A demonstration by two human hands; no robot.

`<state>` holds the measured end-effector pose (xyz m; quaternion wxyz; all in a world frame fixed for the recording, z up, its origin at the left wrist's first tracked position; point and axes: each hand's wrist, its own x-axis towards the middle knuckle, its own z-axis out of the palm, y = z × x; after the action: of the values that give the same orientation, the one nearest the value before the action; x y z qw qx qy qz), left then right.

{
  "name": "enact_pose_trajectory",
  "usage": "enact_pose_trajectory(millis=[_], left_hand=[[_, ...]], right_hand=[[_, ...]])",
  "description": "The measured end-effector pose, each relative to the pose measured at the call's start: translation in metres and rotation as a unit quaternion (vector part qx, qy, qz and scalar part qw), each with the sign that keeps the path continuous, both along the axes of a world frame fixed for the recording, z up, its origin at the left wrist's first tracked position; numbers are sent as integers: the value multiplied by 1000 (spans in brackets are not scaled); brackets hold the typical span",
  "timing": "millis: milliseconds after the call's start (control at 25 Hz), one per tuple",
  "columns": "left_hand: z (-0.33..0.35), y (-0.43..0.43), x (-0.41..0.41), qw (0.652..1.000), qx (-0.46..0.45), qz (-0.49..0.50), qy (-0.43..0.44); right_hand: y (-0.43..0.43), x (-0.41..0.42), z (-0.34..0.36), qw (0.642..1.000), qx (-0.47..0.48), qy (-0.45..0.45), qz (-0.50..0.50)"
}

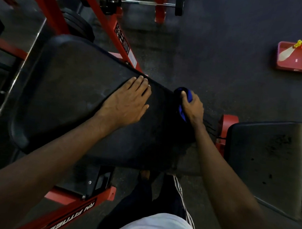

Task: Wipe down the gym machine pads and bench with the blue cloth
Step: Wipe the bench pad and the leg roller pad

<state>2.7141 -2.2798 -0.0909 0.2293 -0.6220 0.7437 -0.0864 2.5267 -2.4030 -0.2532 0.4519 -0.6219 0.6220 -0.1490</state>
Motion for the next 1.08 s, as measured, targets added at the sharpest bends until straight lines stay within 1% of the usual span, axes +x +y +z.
enact_pose_trajectory(millis=[80,160,240,320,360,440,480,560,600,720,800,840,880,960,1040,1080], left_hand=[[4,3,1,1000,-1,-9,25],[5,10,4,997,-1,-33,64],[7,23,3,992,-5,-69,107],[10,36,-1,986,7,-90,140],[12,42,-3,984,14,-94,150],[12,47,-3,982,12,-94,163],[11,47,-2,982,10,-91,163],[8,47,-1,984,5,-93,152],[8,48,-1,984,1,-92,149],[14,52,6,987,-8,-74,145],[24,57,17,990,-32,-31,133],[30,59,23,992,-52,0,115],[38,62,29,993,-73,34,88],[53,65,39,990,-103,85,44],[64,69,43,988,-111,107,27],[67,71,44,987,-113,112,23]], right_hand=[[0,14,13,1000,4,-2,4],[1,38,45,999,-21,-22,40],[5,70,87,989,-53,-94,96],[16,109,131,964,-116,-173,164],[21,127,149,949,-156,-191,194],[27,150,170,928,-219,-202,225],[25,150,168,924,-230,-202,228],[23,124,136,931,-213,-212,208],[27,102,113,942,-194,-208,179],[48,38,40,980,-132,-134,60],[65,28,30,990,-96,-100,-6],[78,32,38,989,-93,-109,-17],[95,38,53,984,-117,-134,1],[147,50,89,960,-187,-188,89],[199,54,106,932,-229,-207,191],[207,55,109,921,-249,-205,220]])
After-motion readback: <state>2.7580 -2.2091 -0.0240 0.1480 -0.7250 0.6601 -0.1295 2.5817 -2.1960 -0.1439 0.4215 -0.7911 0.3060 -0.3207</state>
